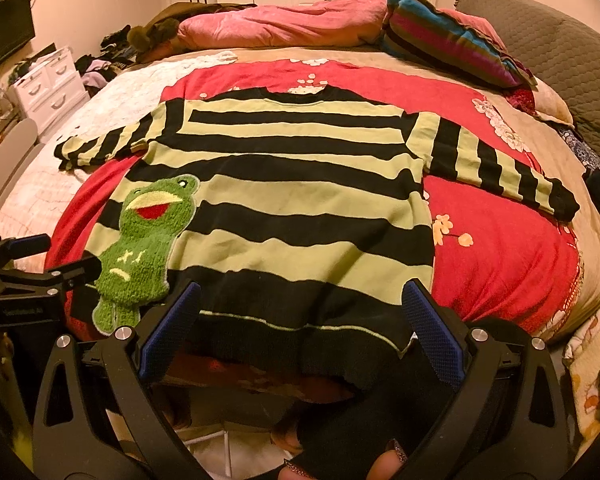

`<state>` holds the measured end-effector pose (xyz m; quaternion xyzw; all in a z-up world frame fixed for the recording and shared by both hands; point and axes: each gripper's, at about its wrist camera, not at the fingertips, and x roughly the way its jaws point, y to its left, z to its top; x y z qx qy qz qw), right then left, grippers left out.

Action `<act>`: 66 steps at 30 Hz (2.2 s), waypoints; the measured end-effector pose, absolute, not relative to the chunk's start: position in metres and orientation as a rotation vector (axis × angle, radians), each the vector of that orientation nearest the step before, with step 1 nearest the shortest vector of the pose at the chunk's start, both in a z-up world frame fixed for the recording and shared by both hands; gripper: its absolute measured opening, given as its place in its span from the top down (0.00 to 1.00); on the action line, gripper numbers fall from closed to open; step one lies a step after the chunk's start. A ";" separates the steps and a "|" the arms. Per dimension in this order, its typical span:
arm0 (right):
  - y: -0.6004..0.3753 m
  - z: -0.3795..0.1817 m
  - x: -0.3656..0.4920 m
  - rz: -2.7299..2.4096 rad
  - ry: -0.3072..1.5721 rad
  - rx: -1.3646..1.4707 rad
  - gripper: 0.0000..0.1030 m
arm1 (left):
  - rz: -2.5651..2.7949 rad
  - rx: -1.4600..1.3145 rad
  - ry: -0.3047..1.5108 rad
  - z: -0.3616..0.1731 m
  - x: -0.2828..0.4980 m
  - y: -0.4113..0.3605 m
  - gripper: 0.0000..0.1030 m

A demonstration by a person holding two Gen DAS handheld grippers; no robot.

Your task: Fold small clothes

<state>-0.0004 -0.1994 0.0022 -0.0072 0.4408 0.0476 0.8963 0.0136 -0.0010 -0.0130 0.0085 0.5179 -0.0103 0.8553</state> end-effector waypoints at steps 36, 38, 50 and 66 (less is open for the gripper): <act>-0.277 0.029 0.200 -0.108 0.815 0.200 0.08 | 0.069 -0.028 1.052 -0.003 0.196 -0.031 0.04; -0.291 0.033 0.213 -0.135 0.809 0.246 0.08 | 0.050 -0.046 1.055 -0.001 0.208 -0.038 0.04; -0.419 0.032 0.232 -0.480 0.728 0.361 0.08 | 0.027 -0.041 1.076 -0.015 0.264 -0.078 0.04; -0.589 -0.018 0.156 -0.858 0.722 0.518 0.08 | -0.042 -0.022 1.083 -0.055 0.289 -0.124 0.04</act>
